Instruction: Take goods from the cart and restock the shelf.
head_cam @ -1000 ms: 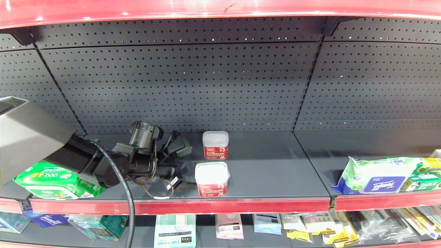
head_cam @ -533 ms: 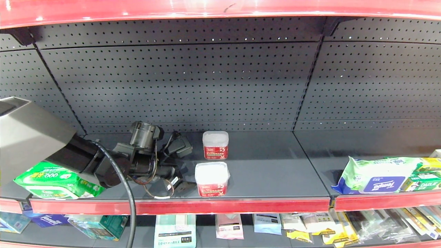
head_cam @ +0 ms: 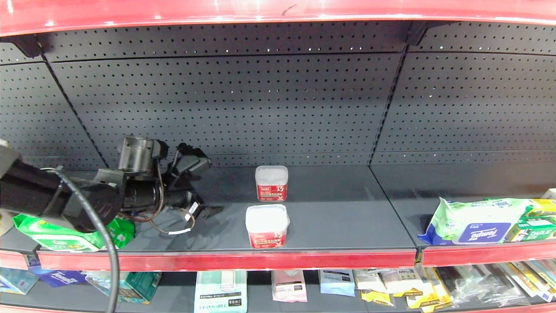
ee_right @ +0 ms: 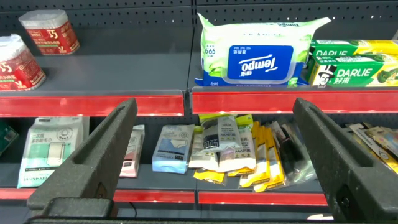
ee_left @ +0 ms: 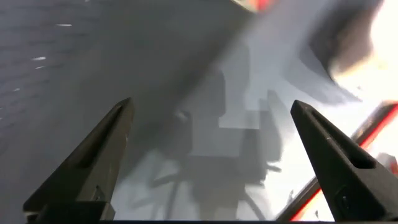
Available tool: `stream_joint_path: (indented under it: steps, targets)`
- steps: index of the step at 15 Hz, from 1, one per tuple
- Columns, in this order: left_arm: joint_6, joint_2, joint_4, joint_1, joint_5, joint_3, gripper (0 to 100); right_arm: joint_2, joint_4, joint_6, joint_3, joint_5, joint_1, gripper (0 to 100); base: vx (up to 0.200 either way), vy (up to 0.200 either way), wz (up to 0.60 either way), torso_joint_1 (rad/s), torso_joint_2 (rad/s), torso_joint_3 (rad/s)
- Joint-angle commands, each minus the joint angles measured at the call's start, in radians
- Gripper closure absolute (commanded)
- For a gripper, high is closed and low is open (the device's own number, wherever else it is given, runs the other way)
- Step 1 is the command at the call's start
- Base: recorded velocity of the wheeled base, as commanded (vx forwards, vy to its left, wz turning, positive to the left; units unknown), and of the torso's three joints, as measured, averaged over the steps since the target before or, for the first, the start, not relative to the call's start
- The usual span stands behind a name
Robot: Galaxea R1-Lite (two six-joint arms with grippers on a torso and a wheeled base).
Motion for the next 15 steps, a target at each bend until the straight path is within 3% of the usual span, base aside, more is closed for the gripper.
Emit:
stream_joint_path:
  steps: [1, 3, 5, 7, 8, 9, 11, 12, 15]
  targets:
    - [-0.090, -0.241, -0.017, 0.025, 0.088, 0.109, 0, 0.001, 0.000, 0.000, 0.000, 0.001, 0.000, 0, 0.000, 0.000, 0.00, 0.000, 0.00, 0.000]
    - [-0.100, -0.359, -0.015, 0.033, 0.108, 0.229, 0, 0.001, 0.000, 0.000, 0.000, 0.001, 0.000, 0, 0.000, 0.000, 0.00, 0.000, 0.00, 0.000]
    - [-0.129, -0.486, -0.015, 0.036, 0.115, 0.341, 0, -0.001, 0.000, 0.000, 0.000, 0.001, 0.000, 0, 0.000, 0.000, 0.00, 0.000, 0.00, 0.000]
    - [-0.175, -0.613, -0.018, 0.074, 0.121, 0.385, 0, 0.001, 0.000, 0.000, 0.000, 0.001, 0.000, 0, 0.000, 0.000, 0.00, 0.000, 0.00, 0.000]
    - [-0.176, -0.682, -0.021, 0.096, 0.141, 0.398, 0, -0.001, 0.000, 0.000, 0.000, 0.001, 0.000, 0, 0.000, 0.000, 0.00, 0.000, 0.00, 0.000]
    - [-0.213, -0.807, -0.011, 0.125, 0.169, 0.428, 0, 0.001, 0.000, 0.000, 0.000, 0.001, 0.000, 0, 0.000, 0.000, 0.00, 0.000, 0.00, 0.000]
    - [-0.382, -0.928, -0.017, 0.123, 0.163, 0.428, 0, 0.001, 0.000, 0.000, 0.000, 0.001, 0.000, 0, 0.000, 0.000, 0.00, 0.000, 0.00, 0.000]
    - [-0.420, -0.968, -0.014, 0.125, 0.175, 0.414, 0, 0.001, 0.000, 0.000, 0.000, 0.001, 0.000, 0, 0.000, 0.000, 0.00, 0.000, 0.00, 0.000]
    - [-0.425, -1.107, -0.009, 0.125, 0.206, 0.434, 0, 0.001, 0.000, 0.000, 0.000, 0.001, 0.000, 0, 0.000, 0.000, 0.00, 0.000, 0.00, 0.000]
